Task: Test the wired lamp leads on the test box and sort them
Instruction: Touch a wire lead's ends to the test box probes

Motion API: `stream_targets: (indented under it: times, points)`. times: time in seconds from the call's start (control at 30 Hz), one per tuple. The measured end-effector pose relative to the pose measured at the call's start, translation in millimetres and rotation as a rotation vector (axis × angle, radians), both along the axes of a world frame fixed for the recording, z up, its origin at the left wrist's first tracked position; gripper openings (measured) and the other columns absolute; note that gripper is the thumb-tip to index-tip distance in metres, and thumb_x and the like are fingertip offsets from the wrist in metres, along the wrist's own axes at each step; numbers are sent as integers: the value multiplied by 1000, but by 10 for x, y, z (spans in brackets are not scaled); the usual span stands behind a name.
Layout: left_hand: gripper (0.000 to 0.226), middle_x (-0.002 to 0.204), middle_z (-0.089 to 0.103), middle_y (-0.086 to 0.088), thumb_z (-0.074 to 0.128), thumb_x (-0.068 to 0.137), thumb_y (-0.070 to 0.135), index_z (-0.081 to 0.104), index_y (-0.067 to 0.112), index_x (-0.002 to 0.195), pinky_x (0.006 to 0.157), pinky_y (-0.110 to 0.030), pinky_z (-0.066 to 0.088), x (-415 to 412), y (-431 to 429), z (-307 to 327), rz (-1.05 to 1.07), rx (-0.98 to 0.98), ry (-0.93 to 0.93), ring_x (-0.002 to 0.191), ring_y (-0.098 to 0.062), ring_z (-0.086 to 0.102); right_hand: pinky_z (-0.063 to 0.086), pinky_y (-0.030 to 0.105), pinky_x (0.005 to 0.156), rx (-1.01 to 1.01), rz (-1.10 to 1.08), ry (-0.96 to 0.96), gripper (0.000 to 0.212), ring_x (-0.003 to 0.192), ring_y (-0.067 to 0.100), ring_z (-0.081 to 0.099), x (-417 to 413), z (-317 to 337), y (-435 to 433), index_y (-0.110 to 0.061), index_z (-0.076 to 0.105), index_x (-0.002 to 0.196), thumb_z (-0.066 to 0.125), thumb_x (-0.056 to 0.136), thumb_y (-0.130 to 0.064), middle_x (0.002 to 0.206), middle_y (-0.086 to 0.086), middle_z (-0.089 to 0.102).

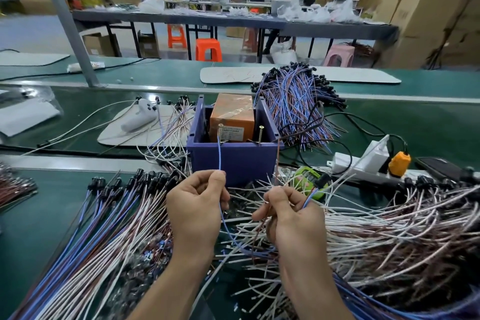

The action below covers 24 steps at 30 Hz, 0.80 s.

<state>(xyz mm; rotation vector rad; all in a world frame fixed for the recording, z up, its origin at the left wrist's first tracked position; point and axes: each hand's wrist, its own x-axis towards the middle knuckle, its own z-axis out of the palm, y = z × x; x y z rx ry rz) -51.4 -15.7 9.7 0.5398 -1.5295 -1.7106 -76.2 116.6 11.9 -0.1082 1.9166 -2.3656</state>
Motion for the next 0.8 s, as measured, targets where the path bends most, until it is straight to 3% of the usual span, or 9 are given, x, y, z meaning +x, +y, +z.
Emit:
stream_targets:
  times: [0.2,0.33,0.5,0.67,0.8]
  points:
    - [22,54,64,-5,71,94,13,77,22,74,47,-22,47,4,6,3,-12,-5,-11,45,-12,54,26,23,38,27,15,6,27,38,14,25,7,11,6,-25,72,79,59,102,-25,65,14,72]
    - [23,54,64,-4,72,94,12,78,23,74,47,-21,47,5,13,25,-22,2,-13,45,-12,54,25,24,39,22,17,1,24,38,15,24,-3,7,3,-20,71,79,60,101,-24,66,15,72]
    - [22,54,64,-4,72,94,13,77,22,74,47,-20,47,23,27,44,-30,-5,-26,45,-12,54,28,22,38,47,14,10,21,37,13,26,-13,-11,-12,-28,72,81,62,99,-26,65,14,72]
    - [24,53,64,-3,72,93,12,77,23,72,46,-20,46,25,31,56,-29,-5,-27,44,-11,53,35,27,46,71,0,6,24,47,20,42,-38,-20,-38,-24,72,78,63,100,-28,57,9,66]
    - [25,53,63,-2,72,93,12,77,23,71,46,-19,45,20,39,57,-30,-4,-28,43,-11,53,32,24,42,102,27,24,23,41,13,38,-39,5,-36,-22,74,80,63,100,-23,52,6,59]
